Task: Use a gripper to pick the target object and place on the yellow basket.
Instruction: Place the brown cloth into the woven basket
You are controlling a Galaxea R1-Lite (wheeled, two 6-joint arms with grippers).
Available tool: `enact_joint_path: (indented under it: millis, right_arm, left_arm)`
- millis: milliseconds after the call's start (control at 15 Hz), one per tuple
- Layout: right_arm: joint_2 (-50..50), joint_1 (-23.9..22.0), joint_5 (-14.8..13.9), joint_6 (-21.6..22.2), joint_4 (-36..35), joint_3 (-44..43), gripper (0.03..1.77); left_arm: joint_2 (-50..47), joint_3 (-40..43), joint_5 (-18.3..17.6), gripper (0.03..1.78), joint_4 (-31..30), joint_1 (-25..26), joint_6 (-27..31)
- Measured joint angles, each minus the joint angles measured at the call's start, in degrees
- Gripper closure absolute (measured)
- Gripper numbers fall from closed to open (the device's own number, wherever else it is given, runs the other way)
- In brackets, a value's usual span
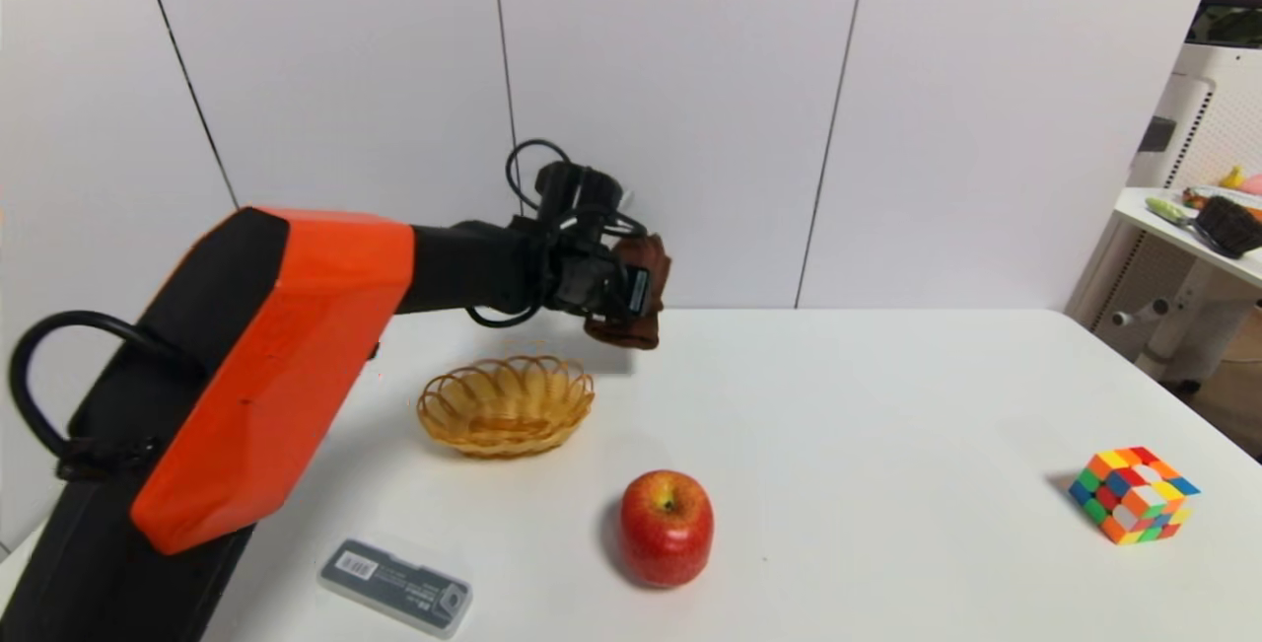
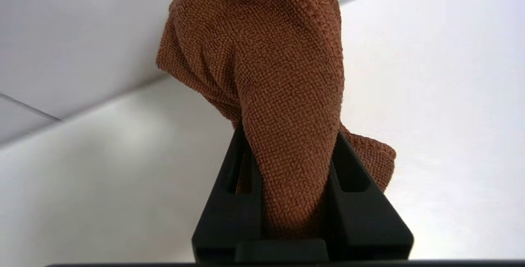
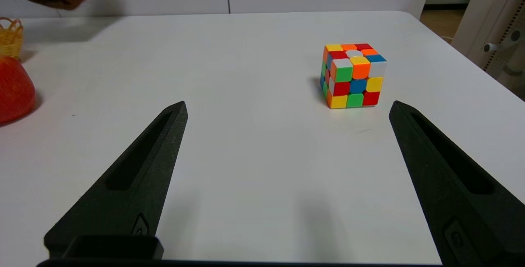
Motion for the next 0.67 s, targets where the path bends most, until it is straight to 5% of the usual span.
enact_joint_path:
  millis: [267, 667]
  right_arm:
    - [0.0, 0.0, 0.0, 0.0, -0.02, 0.0, 0.1]
    - [0.0, 0.0, 0.0, 0.0, -0.02, 0.0, 0.1]
  left_arm:
    - [-12.17, 0.5, 0.11, 1.4, 6.38, 3.0, 5.83]
    - [-28.92, 1.27, -0.61, 1.4, 29.99, 11.36, 24.72]
